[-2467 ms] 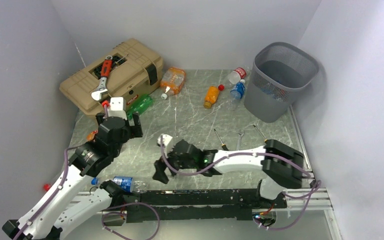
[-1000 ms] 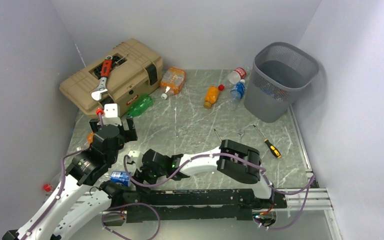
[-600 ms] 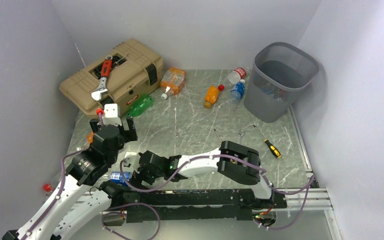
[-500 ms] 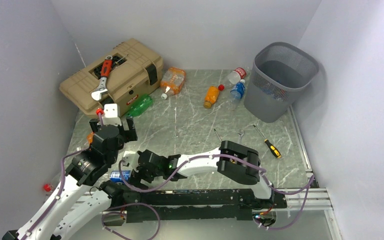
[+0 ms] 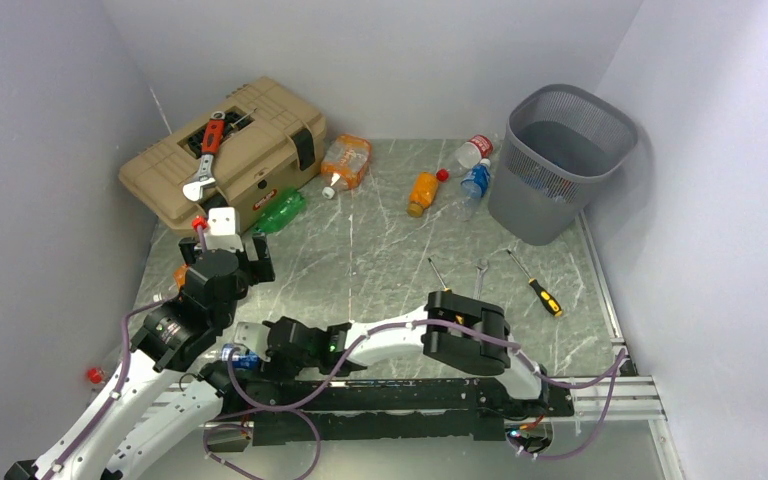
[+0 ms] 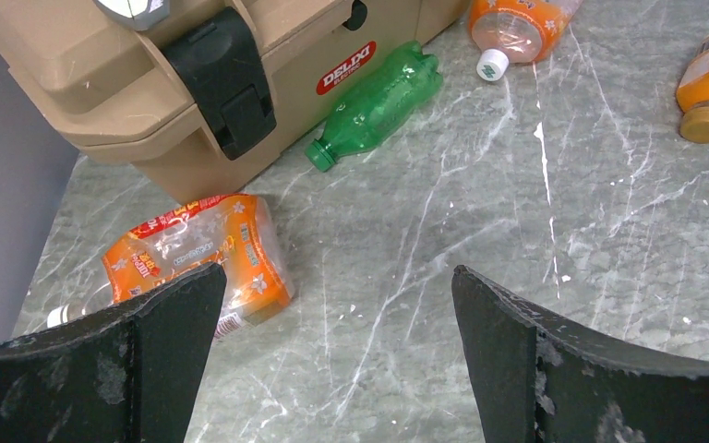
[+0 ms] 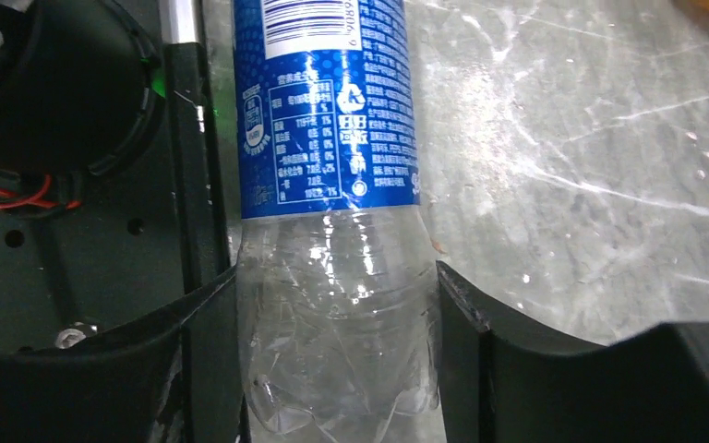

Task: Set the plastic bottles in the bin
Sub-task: Pick up the plastic bottle from the corner of the board.

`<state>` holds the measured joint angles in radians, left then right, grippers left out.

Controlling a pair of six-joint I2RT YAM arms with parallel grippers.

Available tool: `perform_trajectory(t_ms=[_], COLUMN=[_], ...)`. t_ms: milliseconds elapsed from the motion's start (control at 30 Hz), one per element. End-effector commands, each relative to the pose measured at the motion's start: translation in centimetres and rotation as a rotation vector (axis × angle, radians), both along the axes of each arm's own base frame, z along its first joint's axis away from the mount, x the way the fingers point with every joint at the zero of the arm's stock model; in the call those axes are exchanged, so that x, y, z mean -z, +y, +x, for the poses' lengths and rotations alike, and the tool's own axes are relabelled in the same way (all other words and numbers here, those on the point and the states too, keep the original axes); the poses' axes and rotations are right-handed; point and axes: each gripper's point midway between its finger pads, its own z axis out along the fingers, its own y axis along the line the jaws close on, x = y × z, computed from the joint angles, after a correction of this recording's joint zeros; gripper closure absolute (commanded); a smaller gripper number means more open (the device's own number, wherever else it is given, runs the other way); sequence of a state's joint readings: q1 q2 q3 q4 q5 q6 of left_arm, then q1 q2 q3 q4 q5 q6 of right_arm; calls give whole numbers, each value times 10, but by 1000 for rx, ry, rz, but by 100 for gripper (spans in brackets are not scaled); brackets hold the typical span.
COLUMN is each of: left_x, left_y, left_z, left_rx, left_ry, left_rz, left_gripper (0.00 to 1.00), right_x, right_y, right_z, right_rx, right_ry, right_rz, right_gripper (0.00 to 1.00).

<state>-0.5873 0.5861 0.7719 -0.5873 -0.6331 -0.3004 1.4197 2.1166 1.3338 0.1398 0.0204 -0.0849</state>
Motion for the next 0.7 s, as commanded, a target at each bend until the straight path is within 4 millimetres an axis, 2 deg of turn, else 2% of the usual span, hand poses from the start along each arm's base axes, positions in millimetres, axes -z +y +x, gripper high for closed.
perform_trajectory(t_ms=[0, 33, 167, 333, 467, 567, 667], left_x=[-13, -13, -13, -17, -26, -38, -55], left_y=[0, 0, 0, 4, 7, -12, -44], left_z=[2, 2, 3, 1, 0, 4, 13], left_rx=[-4, -2, -2, -18, -32, 37, 139], left_ry=[-39, -40, -41, -57, -112, -149, -149], left_rz=[-18, -18, -18, -25, -62, -146, -255], left_gripper=[2, 2, 2, 2, 2, 1, 1], right_x=[-18, -22, -40, -51, -62, -79, -98], right_y=[-11, -16, -46, -102, -150, -179, -196], right_z=[14, 17, 25, 40, 63, 78, 91], right_rx=[46, 60, 130, 302, 555, 724, 844], right_ry=[-114, -128, -170, -192, -193, -172, -126], right_rz=[40, 49, 74, 84, 112, 172, 267], right_gripper=[46, 52, 62, 68, 70, 71, 72])
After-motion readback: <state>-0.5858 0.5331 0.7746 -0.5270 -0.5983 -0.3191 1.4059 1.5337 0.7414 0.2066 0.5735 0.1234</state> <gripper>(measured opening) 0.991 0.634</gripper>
